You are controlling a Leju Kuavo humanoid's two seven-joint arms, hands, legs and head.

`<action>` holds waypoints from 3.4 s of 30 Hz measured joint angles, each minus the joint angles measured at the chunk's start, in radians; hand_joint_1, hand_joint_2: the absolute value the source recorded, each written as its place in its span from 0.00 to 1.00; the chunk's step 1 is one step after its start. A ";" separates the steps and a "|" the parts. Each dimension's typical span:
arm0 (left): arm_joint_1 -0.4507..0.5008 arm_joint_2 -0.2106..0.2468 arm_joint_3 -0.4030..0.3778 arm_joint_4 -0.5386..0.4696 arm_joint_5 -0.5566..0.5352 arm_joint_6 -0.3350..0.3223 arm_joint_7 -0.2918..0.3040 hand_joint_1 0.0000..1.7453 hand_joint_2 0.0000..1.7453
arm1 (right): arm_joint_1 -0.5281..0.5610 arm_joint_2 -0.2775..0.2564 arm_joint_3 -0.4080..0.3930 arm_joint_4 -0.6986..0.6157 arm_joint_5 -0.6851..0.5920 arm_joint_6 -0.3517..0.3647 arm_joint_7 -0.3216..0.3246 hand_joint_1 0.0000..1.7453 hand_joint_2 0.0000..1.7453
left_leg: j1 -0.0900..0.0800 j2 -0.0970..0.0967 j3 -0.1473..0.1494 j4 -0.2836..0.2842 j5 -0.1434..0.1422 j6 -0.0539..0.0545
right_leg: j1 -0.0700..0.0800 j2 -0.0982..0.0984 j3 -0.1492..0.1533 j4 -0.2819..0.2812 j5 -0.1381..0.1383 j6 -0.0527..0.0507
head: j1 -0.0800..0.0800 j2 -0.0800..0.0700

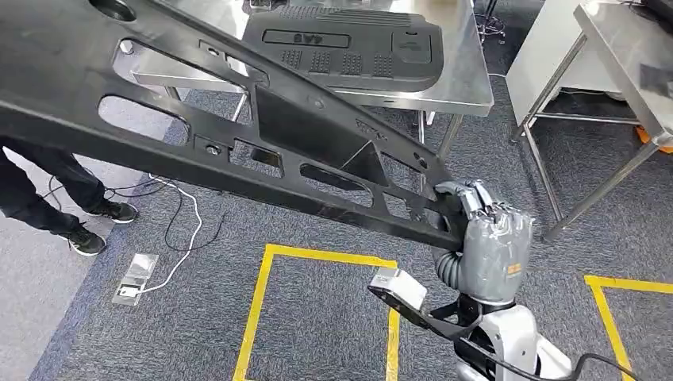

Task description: Take the parts from the cabinet and place them on the table.

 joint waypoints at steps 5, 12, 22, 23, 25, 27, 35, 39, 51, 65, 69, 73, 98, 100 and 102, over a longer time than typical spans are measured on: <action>0.000 0.000 0.000 0.000 0.000 0.001 -0.002 0.00 1.00 | 0.000 -0.001 0.000 0.000 0.000 0.000 0.000 1.00 1.00 | 0.000 0.000 0.000 0.000 0.000 0.000 | 0.000 0.000 0.000 0.000 0.000 0.000 | 0.000 0.000; 0.001 0.000 0.000 0.000 0.000 0.000 -0.012 0.00 1.00 | 0.000 -0.001 0.000 0.000 0.000 0.001 0.002 1.00 1.00 | -0.005 0.000 -0.002 0.008 -0.007 0.008 | -0.007 -0.001 0.002 -0.003 0.001 0.006 | -0.001 0.000; 0.000 0.000 -0.006 0.000 -0.003 0.000 -0.013 0.00 1.00 | 0.013 -0.003 -0.001 -0.001 0.003 0.003 0.007 1.00 1.00 | 0.008 -0.008 0.028 -0.029 -0.001 0.026 | -0.015 0.035 -0.160 0.287 -0.095 0.028 | 0.015 0.000; 0.000 0.000 -0.007 0.000 -0.003 0.000 -0.013 0.00 1.00 | 0.013 -0.003 -0.001 -0.001 0.005 0.005 0.007 1.00 1.00 | 0.012 -0.012 0.032 -0.025 -0.006 0.020 | -0.019 0.035 -0.134 0.221 -0.045 0.029 | 0.015 0.000; -0.001 0.000 -0.008 0.000 -0.004 0.000 -0.013 0.00 1.00 | 0.013 -0.003 -0.001 -0.001 0.005 0.005 0.007 1.00 1.00 | 0.019 -0.017 0.038 -0.009 -0.023 0.003 | -0.028 0.036 -0.062 0.046 0.048 0.038 | 0.018 0.000; -0.003 0.001 -0.008 0.000 -0.003 0.000 -0.013 0.00 1.00 | 0.018 -0.003 -0.002 -0.004 0.008 0.008 0.008 1.00 1.00 | 0.009 -0.023 0.031 0.003 -0.034 -0.015 | -0.022 0.050 -0.060 0.040 0.022 0.018 | 0.023 0.000; -0.004 0.001 -0.009 0.000 -0.002 0.000 -0.013 0.00 1.00 | 0.021 -0.004 -0.006 -0.011 0.015 0.012 0.010 1.00 1.00 | 0.010 -0.013 -0.101 0.282 -0.159 -0.034 | -0.010 0.037 -0.041 0.038 0.004 -0.032 | -0.005 0.000; 0.000 0.001 -0.009 0.000 0.000 0.000 -0.013 0.00 1.00 | 0.021 -0.004 -0.006 -0.011 0.016 0.013 0.010 1.00 1.00 | -0.004 -0.013 -0.089 0.183 -0.032 -0.005 | 0.004 0.037 -0.010 0.038 -0.018 -0.034 | -0.005 0.000; -0.001 0.002 -0.011 0.000 0.000 0.001 -0.012 0.00 1.00 | 0.021 -0.006 -0.011 -0.014 0.016 0.013 0.010 1.00 1.00 | -0.012 -0.010 0.007 -0.003 -0.009 0.044 | 0.005 0.036 -0.159 0.320 -0.146 0.009 | 0.005 0.000; -0.004 0.002 -0.014 0.000 0.002 0.001 -0.011 0.00 1.00 | 0.022 -0.006 -0.012 -0.016 0.016 0.013 0.010 1.00 1.00 | -0.010 -0.014 -0.064 0.238 -0.164 -0.016 | 0.001 0.035 -0.053 0.032 0.019 -0.042 | -0.005 0.000; 0.000 0.002 -0.014 0.000 0.002 0.001 -0.011 0.00 1.00 | 0.023 -0.006 -0.012 -0.016 0.016 0.013 0.010 1.00 1.00 | -0.007 -0.014 -0.092 0.223 -0.080 -0.013 | 0.001 0.037 -0.031 0.032 0.002 -0.037 | -0.005 0.000; -0.002 0.002 -0.014 0.000 0.002 0.000 -0.010 0.00 1.00 | 0.021 -0.006 -0.012 -0.016 0.016 0.013 0.010 1.00 1.00 | -0.015 -0.013 -0.011 0.018 -0.008 0.002 | 0.006 0.039 -0.013 0.033 -0.018 -0.019 | -0.010 0.000; -0.003 0.002 -0.015 0.000 0.001 -0.001 -0.004 0.00 1.00 | 0.013 -0.009 -0.013 -0.017 0.005 0.019 0.010 1.00 1.00 | -0.005 -0.013 -0.117 0.304 -0.151 -0.020 | 0.000 0.038 -0.039 0.021 0.014 -0.039 | -0.002 0.000; -0.003 0.002 -0.015 0.000 0.002 -0.001 -0.004 0.00 1.00 | 0.013 -0.010 -0.013 -0.017 0.005 0.019 0.010 1.00 1.00 | -0.003 -0.013 -0.069 0.177 -0.054 -0.019 | -0.003 0.039 -0.022 0.022 0.002 -0.032 | -0.002 0.000; -0.002 0.002 -0.015 0.000 0.002 -0.001 -0.004 0.00 1.00 | 0.013 -0.010 -0.013 -0.017 0.005 0.019 0.011 1.00 1.00 | -0.002 -0.013 -0.012 0.037 0.005 -0.015 | -0.005 0.039 -0.006 0.021 -0.012 -0.023 | -0.005 0.000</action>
